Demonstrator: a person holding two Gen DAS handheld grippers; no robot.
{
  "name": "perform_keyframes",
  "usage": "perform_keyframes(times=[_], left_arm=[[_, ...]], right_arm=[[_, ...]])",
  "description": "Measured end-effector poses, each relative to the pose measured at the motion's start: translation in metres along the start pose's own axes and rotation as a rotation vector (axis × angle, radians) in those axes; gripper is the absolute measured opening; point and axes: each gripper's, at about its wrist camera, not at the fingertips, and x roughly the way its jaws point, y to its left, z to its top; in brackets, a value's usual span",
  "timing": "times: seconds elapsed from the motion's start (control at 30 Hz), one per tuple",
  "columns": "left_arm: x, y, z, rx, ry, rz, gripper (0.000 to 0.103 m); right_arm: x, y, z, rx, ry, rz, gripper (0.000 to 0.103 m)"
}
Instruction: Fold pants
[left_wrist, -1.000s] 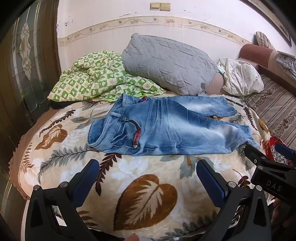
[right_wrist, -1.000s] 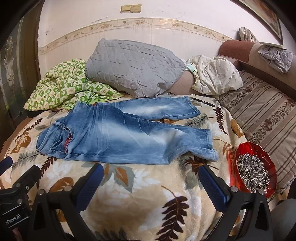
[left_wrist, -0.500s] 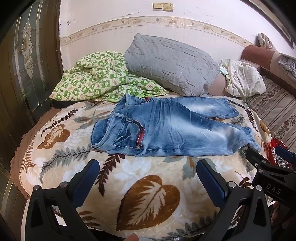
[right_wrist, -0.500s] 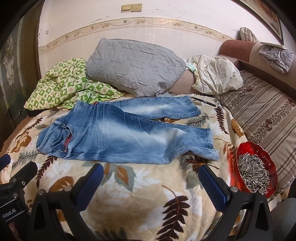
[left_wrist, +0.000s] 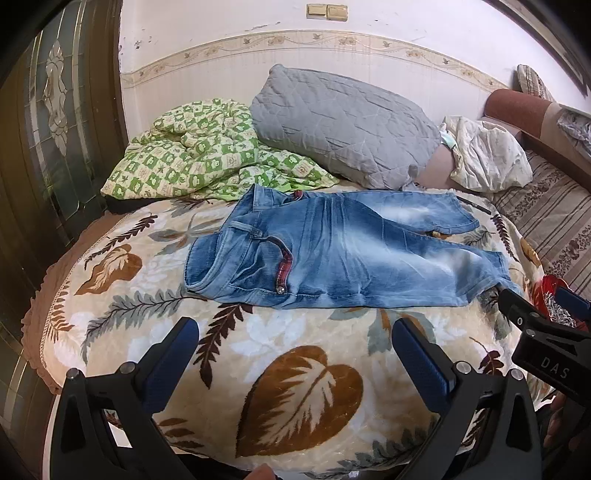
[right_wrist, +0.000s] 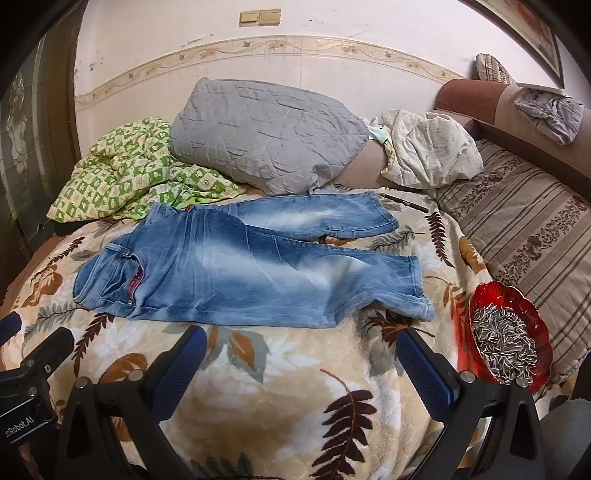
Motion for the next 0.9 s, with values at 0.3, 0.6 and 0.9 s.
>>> perform_keyframes(times=[0.3,0.6,0.9], left_arm=[[0.0011,0.0013,-0.0012,0.008,0.012,0.007,0.103],[0.0011,0.0006,-0.0012,0.008,0.011,0.008,0.103],[0.0009,-0.0024,0.0015,0.009,0.012,0.007,0.103]], right_arm=[[0.0014,0.0001,-0.0005,0.000,0.008,-0.003,0.103],[0.0015,-0.0017,-0.0003,0.002,0.008,-0.006,0.103],[0.0011,-0.0019,-0.0002,0.002,0.008,-0.006,0.103]])
